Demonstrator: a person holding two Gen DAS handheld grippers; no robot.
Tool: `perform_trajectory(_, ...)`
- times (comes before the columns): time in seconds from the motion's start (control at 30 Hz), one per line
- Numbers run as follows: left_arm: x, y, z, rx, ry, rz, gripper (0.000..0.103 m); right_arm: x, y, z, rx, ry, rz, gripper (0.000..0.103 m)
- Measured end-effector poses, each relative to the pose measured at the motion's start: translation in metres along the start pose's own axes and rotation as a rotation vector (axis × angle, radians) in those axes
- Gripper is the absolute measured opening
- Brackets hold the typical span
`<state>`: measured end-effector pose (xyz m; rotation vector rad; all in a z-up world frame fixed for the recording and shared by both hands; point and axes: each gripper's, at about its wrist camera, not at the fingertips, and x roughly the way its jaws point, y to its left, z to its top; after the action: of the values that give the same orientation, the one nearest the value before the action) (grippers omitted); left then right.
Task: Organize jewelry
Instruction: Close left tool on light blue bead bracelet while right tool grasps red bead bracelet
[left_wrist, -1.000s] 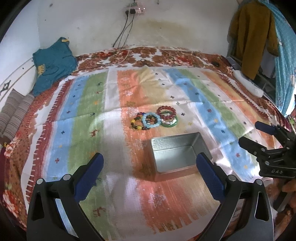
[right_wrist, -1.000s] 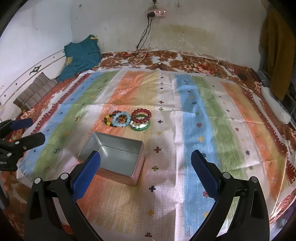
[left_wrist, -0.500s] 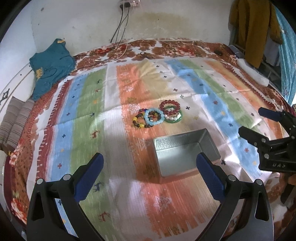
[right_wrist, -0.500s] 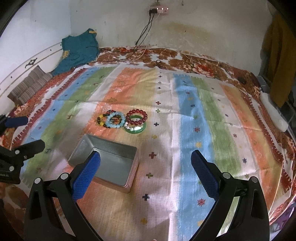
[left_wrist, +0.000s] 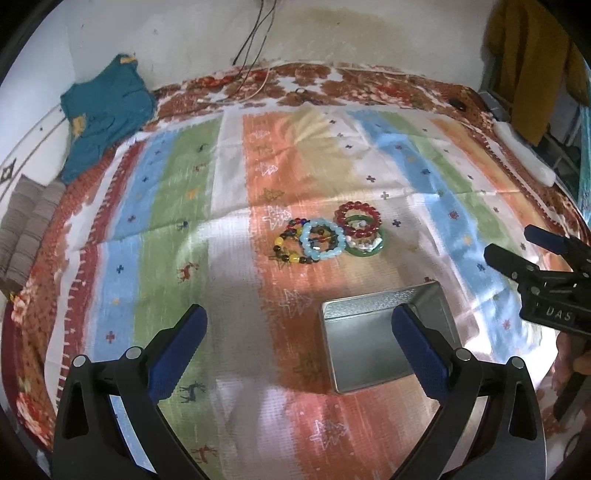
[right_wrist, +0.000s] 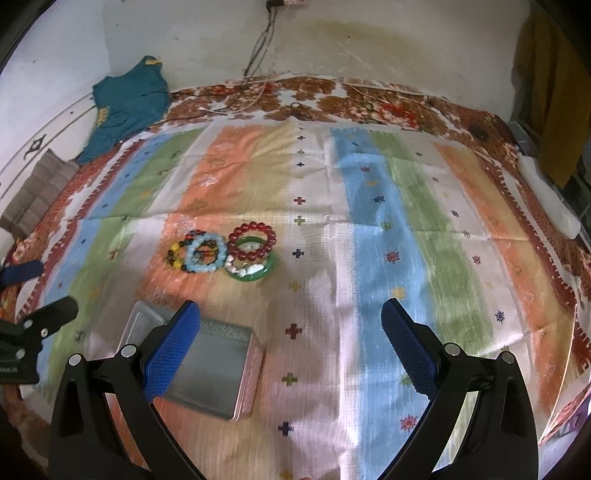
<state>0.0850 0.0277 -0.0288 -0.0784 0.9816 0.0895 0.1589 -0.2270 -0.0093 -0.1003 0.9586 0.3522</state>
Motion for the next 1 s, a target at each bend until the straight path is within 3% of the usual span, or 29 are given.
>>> perform_trajectory(0.3, 0.024, -0.001, 0.012, -0.004, 0.035, 0.014, 0.097, 0.03, -0.001, 0.016, 0.01, 0.04, -0.017, 0.099)
perform_trajectory(0.7, 0.066, 0.004, 0.029, -0.049, 0.119, -0.058, 0.097, 0.067, -0.003, 0.025, 0.024, 0.107, -0.012, 0.099)
perform_trajectory(1.0, 0.093, 0.0, 0.039, -0.029, 0.148, -0.037, 0.097, 0.088, -0.006, 0.033, 0.038, 0.126, 0.004, 0.099)
